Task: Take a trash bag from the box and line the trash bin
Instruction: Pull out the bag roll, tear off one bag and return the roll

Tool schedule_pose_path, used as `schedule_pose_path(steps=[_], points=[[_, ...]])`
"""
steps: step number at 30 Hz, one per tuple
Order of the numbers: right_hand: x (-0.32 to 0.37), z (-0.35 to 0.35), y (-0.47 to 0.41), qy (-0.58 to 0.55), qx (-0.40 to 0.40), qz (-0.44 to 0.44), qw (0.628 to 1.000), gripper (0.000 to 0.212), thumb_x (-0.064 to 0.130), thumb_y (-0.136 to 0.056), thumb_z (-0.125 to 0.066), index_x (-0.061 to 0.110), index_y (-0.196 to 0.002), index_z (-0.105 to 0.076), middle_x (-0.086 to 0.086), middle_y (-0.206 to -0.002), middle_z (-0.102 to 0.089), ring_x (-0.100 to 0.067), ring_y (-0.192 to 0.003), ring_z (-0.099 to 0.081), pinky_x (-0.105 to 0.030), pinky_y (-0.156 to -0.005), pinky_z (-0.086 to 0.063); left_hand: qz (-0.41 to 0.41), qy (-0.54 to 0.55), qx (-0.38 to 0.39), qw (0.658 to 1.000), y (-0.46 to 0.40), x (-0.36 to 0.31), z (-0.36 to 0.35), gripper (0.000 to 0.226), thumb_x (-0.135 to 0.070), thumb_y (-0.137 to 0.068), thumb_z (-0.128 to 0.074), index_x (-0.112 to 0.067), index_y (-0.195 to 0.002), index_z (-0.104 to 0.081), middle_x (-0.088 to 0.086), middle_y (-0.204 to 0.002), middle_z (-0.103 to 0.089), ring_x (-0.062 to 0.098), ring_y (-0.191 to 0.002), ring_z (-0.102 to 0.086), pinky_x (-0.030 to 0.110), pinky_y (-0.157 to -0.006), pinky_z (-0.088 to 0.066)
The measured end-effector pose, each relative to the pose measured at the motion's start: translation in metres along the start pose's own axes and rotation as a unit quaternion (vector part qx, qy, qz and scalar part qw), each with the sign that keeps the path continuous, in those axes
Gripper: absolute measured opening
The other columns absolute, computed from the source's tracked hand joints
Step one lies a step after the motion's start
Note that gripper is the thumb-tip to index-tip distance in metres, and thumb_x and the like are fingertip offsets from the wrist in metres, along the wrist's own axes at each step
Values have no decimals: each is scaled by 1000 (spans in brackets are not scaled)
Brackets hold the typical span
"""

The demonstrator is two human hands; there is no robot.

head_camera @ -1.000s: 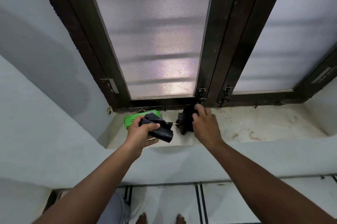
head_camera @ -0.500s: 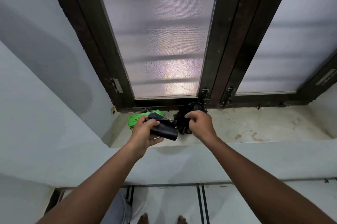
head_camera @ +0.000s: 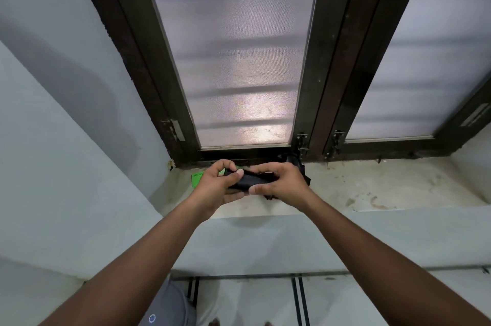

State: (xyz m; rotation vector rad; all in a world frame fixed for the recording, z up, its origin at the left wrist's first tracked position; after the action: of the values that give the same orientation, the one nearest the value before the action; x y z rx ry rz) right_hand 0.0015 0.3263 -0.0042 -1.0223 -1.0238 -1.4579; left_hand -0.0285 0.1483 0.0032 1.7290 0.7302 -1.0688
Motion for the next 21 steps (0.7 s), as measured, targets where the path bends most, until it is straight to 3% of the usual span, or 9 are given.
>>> schedule_pose_path(steps=[3, 6, 8, 11, 12, 15, 17, 19, 21], points=[[4, 5, 8, -5, -75, 84, 994, 26, 12, -65, -96, 17, -88, -84, 8, -101, -78, -6, -97, -73, -33, -92, -60, 8, 15, -17, 1000, 1, -2, 4, 18, -10, -94, -70, -15, -91, -54, 25, -122, -65, 47, -92, -75, 37, -73, -66], [26, 8, 18, 140, -107, 206, 963, 18, 15, -70, -93, 20, -82, -81, 9, -95, -74, -3, -100, -68, -33, -89, -58, 9, 20, -44, 999, 1, -4, 10, 18, -7, -92, -72, -13, -87, -56, 29, -129, -62, 49, -92, -74, 28, -57, -62], [44, 6, 18, 211, -79, 255, 940, 32, 27, -69, -90, 23, -96, -73, 11, -106, -68, -7, -108, -61, -31, -92, -54, 9, 24, -36, 999, 2, -9, 10, 17, -8, -92, -72, -13, -87, -57, 26, -121, -64, 48, -88, -75, 25, -56, -60], [51, -13, 4, 360, 20, 209, 909, 86, 52, -69, -85, 29, -144, -49, 12, -146, -47, -9, -132, -45, -27, -108, -41, 10, 18, -16, 1000, 0, -18, 8, 16, -10, -93, -73, -13, -86, -59, 21, -109, -65, 47, -89, -75, 34, -64, -64], [49, -21, 0, 400, 51, 188, 896, 91, 55, -74, -82, 29, -151, -41, 10, -152, -43, -11, -135, -44, -29, -109, -40, 12, 11, -13, 1000, -2, -20, 10, 15, -11, -92, -73, -13, -85, -60, 21, -108, -65, 47, -91, -75, 36, -67, -64], [46, -39, -2, 449, 61, 200, 869, 71, 51, -94, -65, 28, -155, -39, 9, -148, -52, -17, -128, -56, -35, -96, -52, 39, -47, -4, 998, -9, -23, 16, 11, -25, -94, -73, -18, -94, -64, 19, -117, -72, 43, -96, -75, 39, -71, -63], [42, -36, -1, 437, 29, 185, 880, 64, 47, -97, -62, 27, -155, -43, 10, -150, -54, -19, -126, -59, -36, -96, -53, 64, -77, -11, 995, -15, -23, 22, 15, -36, -101, -62, -23, -106, -64, 11, -117, -74, 40, -93, -77, 39, -73, -60], [36, -25, -1, 362, -25, 133, 922, 56, 41, -96, -66, 25, -148, -55, 8, -143, -62, -17, -121, -62, -33, -97, -52, 44, -154, -78, 984, -27, -28, 37, 18, -39, -104, -52, -25, -109, -64, 2, -110, -73, 35, -90, -77, 33, -67, -56], [26, -11, 0, 232, -79, 48, 968, 42, 35, -94, -69, 26, -135, -66, 3, -120, -72, -16, -104, -67, -26, -82, -53, -25, -286, -136, 948, -40, -36, 51, 8, -32, -99, -59, -28, -98, -66, -3, -100, -71, 29, -87, -76, 29, -67, -54]])
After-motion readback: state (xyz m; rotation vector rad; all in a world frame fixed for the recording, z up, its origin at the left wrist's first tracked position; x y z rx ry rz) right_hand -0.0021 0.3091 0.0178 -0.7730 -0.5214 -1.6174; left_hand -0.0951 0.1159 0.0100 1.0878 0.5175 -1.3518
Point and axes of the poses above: each hand's wrist, its own y-axis away from the middle knuckle, its own z-axis out of the back of the hand, x = y × z, the point moved 7 cm from there along -y, towards the middle knuckle
